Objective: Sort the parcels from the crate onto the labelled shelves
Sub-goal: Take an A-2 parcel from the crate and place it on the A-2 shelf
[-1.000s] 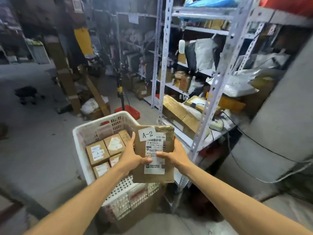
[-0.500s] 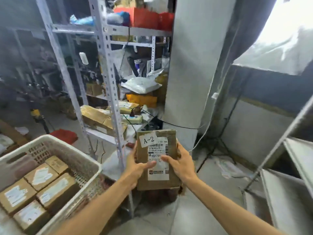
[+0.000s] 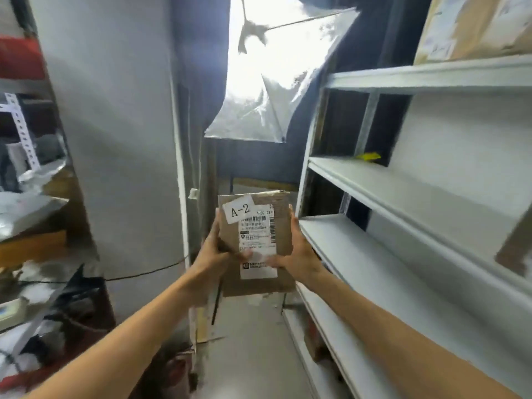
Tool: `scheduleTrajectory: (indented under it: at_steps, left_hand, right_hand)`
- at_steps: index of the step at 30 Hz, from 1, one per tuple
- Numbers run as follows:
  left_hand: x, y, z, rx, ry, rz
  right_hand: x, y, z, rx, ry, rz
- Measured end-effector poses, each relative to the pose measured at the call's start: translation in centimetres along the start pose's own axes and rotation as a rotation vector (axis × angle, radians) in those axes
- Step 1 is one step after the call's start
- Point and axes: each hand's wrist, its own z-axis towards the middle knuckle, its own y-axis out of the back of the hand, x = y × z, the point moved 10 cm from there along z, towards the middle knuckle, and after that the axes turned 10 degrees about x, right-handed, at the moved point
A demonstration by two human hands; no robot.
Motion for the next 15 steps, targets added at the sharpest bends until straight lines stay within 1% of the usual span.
scheduleTrajectory:
  at_steps: [4,9,12,15]
  left_hand:
    - [-4.5,-4.4,7.6,0.187,-0.1,0.034]
    - [-9.4,-9.8,13.5,0.407,-0.193,0.045]
    - [-10.7,-12.8,16.3,0.528,-0.205,-0.001]
    - [-10.1,-16.2,18.6,0.662,-0.195,0.01]
  right_hand:
    - [2.0,7.2,1.5,-0.188,-0.016,-0.049]
    - [4.6,14.0,2.1,-0.367,-0.043,-0.134]
    - [5.0,17.1,1.3,-0.476,-0.069,-0.16]
    - [4.3,19.9,-0.4,-0.596,-0.096,-0.169]
